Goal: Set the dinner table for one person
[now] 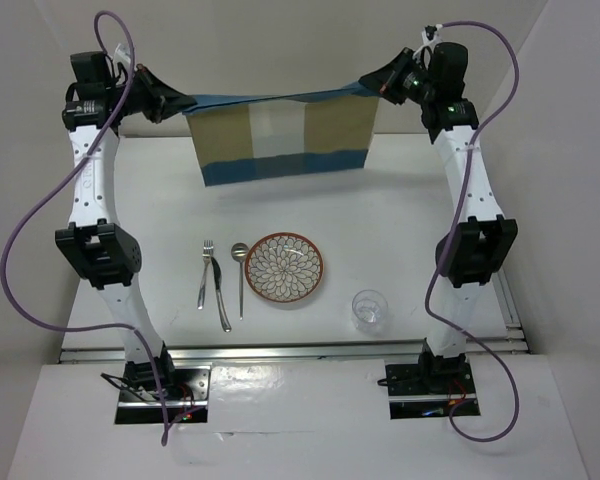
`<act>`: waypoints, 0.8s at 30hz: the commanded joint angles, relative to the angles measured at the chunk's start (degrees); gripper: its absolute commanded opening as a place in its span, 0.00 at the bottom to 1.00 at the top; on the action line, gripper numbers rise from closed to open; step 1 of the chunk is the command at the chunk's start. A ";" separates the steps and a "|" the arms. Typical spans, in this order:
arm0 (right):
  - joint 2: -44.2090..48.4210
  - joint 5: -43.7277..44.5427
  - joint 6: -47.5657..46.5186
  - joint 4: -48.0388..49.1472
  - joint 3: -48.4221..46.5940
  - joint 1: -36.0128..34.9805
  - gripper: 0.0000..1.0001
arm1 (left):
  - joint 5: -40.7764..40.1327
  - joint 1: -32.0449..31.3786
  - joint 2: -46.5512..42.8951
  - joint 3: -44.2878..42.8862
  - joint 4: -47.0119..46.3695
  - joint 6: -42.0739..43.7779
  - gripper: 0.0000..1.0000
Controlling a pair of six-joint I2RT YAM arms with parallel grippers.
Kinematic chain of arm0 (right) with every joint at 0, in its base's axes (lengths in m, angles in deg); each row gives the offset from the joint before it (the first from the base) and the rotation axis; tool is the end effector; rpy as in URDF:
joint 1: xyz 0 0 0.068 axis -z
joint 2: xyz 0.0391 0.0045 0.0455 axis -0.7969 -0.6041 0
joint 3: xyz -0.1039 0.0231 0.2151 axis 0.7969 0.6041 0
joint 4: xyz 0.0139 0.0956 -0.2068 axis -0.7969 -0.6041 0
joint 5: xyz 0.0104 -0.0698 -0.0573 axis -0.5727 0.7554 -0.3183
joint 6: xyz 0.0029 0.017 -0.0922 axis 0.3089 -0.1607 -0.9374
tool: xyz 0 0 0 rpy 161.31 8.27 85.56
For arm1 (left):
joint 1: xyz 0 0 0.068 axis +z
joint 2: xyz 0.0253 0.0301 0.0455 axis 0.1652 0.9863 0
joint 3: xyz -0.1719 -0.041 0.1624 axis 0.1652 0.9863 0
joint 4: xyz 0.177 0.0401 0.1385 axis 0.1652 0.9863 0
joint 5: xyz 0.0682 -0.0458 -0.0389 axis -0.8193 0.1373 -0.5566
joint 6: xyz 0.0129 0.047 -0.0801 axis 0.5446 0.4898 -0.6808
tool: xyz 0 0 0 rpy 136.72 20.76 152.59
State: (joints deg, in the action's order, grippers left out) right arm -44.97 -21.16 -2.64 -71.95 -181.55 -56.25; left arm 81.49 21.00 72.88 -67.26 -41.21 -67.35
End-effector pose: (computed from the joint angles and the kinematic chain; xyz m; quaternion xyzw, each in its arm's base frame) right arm 0.4491 0.0688 0.4091 0.0587 0.7403 0.4110 0.5287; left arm 0.4353 0.0258 0.3918 -0.1716 0.7691 -0.4681 0.3999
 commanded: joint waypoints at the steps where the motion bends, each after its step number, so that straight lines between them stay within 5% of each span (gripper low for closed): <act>1: 1.36 0.65 -1.91 5.08 -2.21 5.18 0.00 | -1.79 2.66 -0.40 -1.75 -9.29 -1.95 0.00; 5: 5.39 -1.63 -3.50 7.12 11.04 5.18 0.00 | -1.79 2.66 -1.62 5.17 -9.91 0.15 0.00; 12: 17.70 -6.20 -2.18 15.72 53.63 5.18 0.00 | -3.19 2.14 -13.49 45.84 -16.25 6.74 0.00; 14: 21.30 -6.83 -1.65 16.78 59.65 5.18 0.03 | -3.19 2.14 -14.11 50.10 -11.53 9.54 0.12; 15: 22.36 -7.44 -2.17 16.00 62.11 4.48 0.38 | -3.89 2.14 -14.11 51.42 -9.32 10.43 0.23; 16: 24.54 -7.44 -2.79 14.25 65.71 3.95 0.59 | -4.42 2.66 -14.11 53.96 -7.82 10.44 0.52; 18: 26.93 -6.22 -4.28 11.70 68.10 3.34 0.89 | -5.47 2.66 -15.68 55.73 -5.18 11.06 0.76; 21: 30.80 -0.45 -7.27 4.59 69.52 3.33 0.99 | -10.12 2.66 -18.85 54.25 -1.32 12.63 0.97; 24: 33.70 6.94 -9.12 -1.75 66.63 2.81 0.99 | -14.87 2.14 -21.92 52.14 2.74 13.43 0.95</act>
State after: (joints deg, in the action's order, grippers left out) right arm -15.83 -22.34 -8.22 -68.44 -111.48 -53.17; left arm 71.39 23.90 57.67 -11.24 -41.56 -56.88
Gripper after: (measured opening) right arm 0.993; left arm 0.965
